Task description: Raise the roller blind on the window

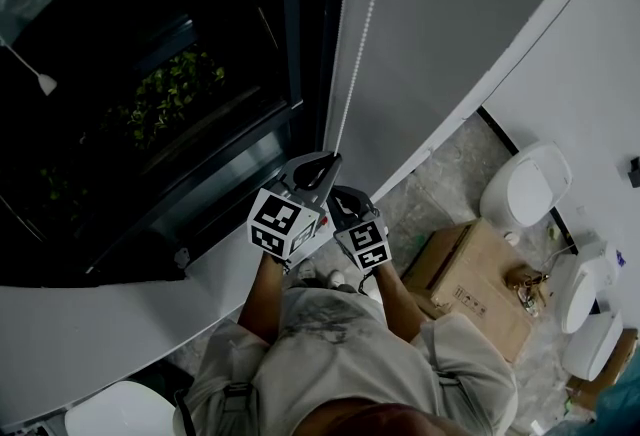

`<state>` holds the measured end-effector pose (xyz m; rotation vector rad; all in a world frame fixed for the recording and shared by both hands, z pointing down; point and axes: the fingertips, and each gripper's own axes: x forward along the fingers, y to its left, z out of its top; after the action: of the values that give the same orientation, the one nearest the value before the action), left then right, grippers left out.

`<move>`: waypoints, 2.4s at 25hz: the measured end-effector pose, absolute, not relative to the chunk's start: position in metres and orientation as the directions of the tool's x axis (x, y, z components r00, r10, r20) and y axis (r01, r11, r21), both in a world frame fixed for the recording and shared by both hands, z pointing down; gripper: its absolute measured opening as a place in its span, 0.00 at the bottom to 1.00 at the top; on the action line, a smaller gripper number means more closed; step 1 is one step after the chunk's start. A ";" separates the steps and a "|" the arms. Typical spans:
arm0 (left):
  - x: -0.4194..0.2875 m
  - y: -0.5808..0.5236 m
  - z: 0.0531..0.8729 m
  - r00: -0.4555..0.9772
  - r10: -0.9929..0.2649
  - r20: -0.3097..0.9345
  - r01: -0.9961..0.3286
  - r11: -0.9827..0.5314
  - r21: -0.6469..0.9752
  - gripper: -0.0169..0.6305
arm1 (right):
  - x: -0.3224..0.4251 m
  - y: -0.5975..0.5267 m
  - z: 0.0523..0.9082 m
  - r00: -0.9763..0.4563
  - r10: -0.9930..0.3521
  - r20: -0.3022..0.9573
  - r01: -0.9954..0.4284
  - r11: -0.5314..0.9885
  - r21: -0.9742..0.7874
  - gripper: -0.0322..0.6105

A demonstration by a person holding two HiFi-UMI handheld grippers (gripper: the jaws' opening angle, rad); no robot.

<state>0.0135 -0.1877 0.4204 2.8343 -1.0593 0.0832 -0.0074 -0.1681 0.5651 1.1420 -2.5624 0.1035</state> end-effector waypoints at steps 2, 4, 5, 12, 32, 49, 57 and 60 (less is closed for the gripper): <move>0.013 -0.187 0.427 0.756 -0.648 0.096 -0.655 -0.750 0.095 0.04 | -0.008 -0.167 0.571 -0.622 -0.706 0.340 -0.733 0.677 0.064 0.07; 0.012 -0.186 0.433 0.757 -0.646 0.102 -0.654 -0.750 0.103 0.04 | -0.008 -0.166 0.576 -0.621 -0.702 0.349 -0.733 0.678 0.060 0.07; 0.011 -0.186 0.436 0.757 -0.645 0.105 -0.653 -0.750 0.106 0.04 | -0.008 -0.166 0.578 -0.620 -0.701 0.352 -0.733 0.678 0.059 0.07; 0.012 -0.184 0.448 0.760 -0.639 0.118 -0.650 -0.751 0.115 0.04 | -0.007 -0.165 0.589 -0.615 -0.693 0.376 -0.733 0.678 0.052 0.07; 0.006 -0.176 0.472 0.758 -0.635 0.151 -0.652 -0.748 0.128 0.04 | -0.007 -0.150 0.610 -0.593 -0.681 0.429 -0.744 0.667 0.030 0.08; -0.002 -0.175 0.471 0.741 -0.656 0.143 -0.671 -0.730 0.125 0.04 | 0.010 -0.146 0.477 -0.665 -0.739 0.106 -0.746 0.665 -0.039 0.12; -0.001 -0.174 0.470 0.740 -0.658 0.143 -0.673 -0.730 0.121 0.04 | 0.008 -0.149 0.394 -0.694 -0.719 0.039 -0.720 0.694 -0.018 0.14; -0.001 -0.175 0.470 0.741 -0.656 0.144 -0.671 -0.732 0.122 0.04 | 0.006 -0.153 0.366 -0.703 -0.711 0.008 -0.711 0.703 -0.004 0.15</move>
<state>-0.0007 -0.1747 0.4704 2.7748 -1.0654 0.1364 0.0056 -0.1529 0.3658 1.2081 -2.8938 0.0106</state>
